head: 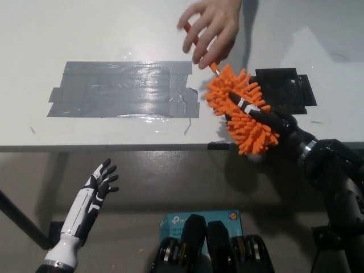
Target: An orange duster is kept infront of the robot in the middle of the table and the robot extends its right arm to grab the duster, picks it up and hands it to a person
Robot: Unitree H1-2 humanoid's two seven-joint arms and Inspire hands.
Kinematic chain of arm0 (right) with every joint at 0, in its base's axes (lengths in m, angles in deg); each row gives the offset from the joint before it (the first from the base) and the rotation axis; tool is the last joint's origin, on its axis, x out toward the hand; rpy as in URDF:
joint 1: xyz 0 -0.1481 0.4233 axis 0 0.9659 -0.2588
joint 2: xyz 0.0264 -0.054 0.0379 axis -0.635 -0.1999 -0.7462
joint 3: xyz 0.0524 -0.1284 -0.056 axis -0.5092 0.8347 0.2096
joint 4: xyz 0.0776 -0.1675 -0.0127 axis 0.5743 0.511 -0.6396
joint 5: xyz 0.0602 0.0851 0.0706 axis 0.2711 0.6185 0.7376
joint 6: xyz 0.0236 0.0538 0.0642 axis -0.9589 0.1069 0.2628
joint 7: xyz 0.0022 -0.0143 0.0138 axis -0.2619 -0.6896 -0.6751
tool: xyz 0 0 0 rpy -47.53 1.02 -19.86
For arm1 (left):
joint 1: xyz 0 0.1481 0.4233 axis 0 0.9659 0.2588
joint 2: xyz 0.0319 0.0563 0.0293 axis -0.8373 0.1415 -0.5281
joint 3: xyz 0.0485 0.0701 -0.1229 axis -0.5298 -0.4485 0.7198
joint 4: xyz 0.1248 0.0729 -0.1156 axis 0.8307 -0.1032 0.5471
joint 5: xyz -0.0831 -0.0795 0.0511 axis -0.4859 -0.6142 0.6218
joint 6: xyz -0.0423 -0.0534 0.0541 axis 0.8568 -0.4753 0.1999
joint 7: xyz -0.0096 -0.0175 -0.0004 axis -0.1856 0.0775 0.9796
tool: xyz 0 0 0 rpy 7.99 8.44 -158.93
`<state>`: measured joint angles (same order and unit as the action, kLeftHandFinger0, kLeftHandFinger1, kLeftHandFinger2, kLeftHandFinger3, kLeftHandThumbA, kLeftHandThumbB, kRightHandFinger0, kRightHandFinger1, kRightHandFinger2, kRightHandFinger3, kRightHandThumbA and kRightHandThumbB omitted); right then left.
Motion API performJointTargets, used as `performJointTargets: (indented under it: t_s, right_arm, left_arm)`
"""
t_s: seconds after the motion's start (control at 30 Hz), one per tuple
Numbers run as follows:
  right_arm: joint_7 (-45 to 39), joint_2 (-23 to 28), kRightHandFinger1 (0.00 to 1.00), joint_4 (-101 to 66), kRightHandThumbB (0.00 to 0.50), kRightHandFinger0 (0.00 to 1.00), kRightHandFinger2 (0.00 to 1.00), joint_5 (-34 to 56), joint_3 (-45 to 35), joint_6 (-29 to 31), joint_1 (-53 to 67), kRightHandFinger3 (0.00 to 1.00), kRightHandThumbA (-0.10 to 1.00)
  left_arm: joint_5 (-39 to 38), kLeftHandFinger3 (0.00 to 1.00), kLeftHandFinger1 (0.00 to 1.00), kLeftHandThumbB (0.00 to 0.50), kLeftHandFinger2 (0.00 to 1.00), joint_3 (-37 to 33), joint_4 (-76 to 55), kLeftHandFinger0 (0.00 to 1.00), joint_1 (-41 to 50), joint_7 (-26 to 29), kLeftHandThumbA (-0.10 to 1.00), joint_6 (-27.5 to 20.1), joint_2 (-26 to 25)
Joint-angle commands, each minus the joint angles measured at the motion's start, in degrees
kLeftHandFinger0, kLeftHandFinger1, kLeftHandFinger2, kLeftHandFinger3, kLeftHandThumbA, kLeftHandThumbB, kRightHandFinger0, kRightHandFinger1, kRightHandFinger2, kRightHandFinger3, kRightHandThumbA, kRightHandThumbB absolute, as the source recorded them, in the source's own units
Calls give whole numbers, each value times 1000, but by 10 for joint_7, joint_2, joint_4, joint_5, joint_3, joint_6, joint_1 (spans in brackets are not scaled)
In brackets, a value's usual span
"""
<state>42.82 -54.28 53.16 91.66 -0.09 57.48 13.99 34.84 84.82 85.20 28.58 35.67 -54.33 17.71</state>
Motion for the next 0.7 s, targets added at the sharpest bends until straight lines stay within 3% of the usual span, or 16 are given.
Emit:
performJointTargets:
  t_s: [0.0, 0.37, 0.4, 0.47, 0.5, 0.53, 0.57, 0.6, 0.67]
  right_arm:
    - [12, 1, 264, -26, 129, 0, 704, 46, 4, 1, -10, 921, -100]
    - [22, 7, 269, -28, 140, 0, 712, 59, 7, 1, -15, 938, -100]
    - [22, 7, 301, -30, 141, 0, 743, 59, 6, 1, -14, 1000, -100]
    - [21, 7, 390, -30, 133, 35, 811, 63, 7, 1, -13, 1000, -100]
    - [14, 15, 820, -25, 227, 430, 1000, 90, 19, 1, -13, 1000, 100]
    - [2, 20, 1000, -29, 249, 1000, 1000, 95, 25, 1, -11, 1000, 299]
    - [0, 21, 1000, -30, 249, 1000, 1000, 94, 26, 1, -10, 1000, 299]
    - [1, 19, 1000, -33, 307, 1000, 1000, 100, 25, 1, -7, 1000, 328]
    - [5, 8, 1000, -39, 473, 1000, 1000, 108, 10, 1, 2, 1000, 400]
  left_arm:
    - [-3, 1000, 899, 112, 970, 6, -12, 818, -6, -3, 964, -21, -9]
    - [-6, 1000, 899, 122, 971, 6, -15, 814, -14, -6, 948, -14, -11]
    - [-7, 1000, 898, 117, 970, 6, -15, 811, -14, -6, 943, -15, -11]
    - [-6, 1000, 898, 118, 969, 6, -16, 810, -14, -6, 941, -14, -11]
    - [-5, 1000, 899, 120, 969, 6, -17, 811, -14, -6, 941, -12, -11]
    - [-6, 1000, 901, 127, 971, 6, -16, 815, -15, -6, 940, -12, -11]
    - [-6, 1000, 901, 127, 971, 6, -15, 815, -15, -6, 940, -12, -11]
    - [-7, 1000, 901, 126, 971, 6, -14, 815, -15, -6, 939, -14, -11]
    - [-6, 1000, 900, 125, 972, 6, -14, 813, -15, -6, 937, -16, -11]
